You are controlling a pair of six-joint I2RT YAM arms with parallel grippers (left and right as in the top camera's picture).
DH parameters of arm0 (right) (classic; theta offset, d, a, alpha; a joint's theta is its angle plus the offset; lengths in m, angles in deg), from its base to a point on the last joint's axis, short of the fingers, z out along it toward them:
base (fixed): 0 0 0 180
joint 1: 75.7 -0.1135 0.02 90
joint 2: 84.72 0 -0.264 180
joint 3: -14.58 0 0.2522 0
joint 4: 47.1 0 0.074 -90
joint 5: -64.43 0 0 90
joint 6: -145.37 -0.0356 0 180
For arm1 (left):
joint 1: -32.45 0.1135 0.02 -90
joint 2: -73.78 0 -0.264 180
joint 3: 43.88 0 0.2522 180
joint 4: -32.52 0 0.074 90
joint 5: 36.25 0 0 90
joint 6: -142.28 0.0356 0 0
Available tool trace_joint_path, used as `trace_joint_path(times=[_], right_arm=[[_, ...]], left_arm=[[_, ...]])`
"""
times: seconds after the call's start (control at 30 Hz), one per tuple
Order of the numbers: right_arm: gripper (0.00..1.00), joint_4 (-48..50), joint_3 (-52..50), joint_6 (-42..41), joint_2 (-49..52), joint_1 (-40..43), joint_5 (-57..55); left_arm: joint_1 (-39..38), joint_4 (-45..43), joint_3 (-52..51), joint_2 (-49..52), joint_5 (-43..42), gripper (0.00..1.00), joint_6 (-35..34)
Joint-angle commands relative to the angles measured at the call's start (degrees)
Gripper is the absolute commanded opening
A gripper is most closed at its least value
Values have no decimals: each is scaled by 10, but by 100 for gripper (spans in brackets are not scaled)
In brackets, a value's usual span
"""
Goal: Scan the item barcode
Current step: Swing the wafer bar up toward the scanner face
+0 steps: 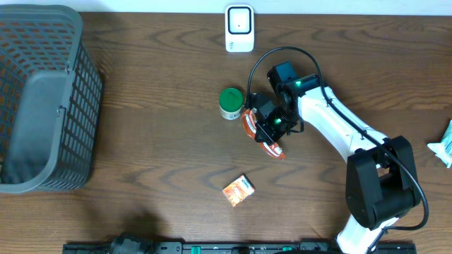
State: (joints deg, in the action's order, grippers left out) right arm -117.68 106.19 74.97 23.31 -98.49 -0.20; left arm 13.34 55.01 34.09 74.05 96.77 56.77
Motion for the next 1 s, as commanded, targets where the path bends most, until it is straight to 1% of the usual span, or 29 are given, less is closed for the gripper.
trace_joint_path(times=[0.0, 0.17, 0.27, 0.4, 0.53, 0.73, 0.97], right_arm=[[1, 2, 1, 38, -6, 0, 37], [1, -5, 1, 63, -6, 0, 41], [1, -22, 3, 79, -7, 0, 83], [1, -60, 19, 79, -9, 0, 152], [1, -97, 31, 79, -27, 0, 178], [1, -112, 33, 80, -100, -6, 193], [1, -114, 33, 88, -217, -27, 193]], left_arm=[[3, -3, -2, 1, 5, 98, 1], [3, -3, -2, 1, 5, 98, 1], [3, -3, -2, 1, 5, 98, 1], [3, -3, -2, 1, 5, 98, 1], [3, -3, -2, 1, 5, 98, 1], [3, -3, -2, 1, 5, 98, 1], [3, -3, -2, 1, 5, 98, 1]])
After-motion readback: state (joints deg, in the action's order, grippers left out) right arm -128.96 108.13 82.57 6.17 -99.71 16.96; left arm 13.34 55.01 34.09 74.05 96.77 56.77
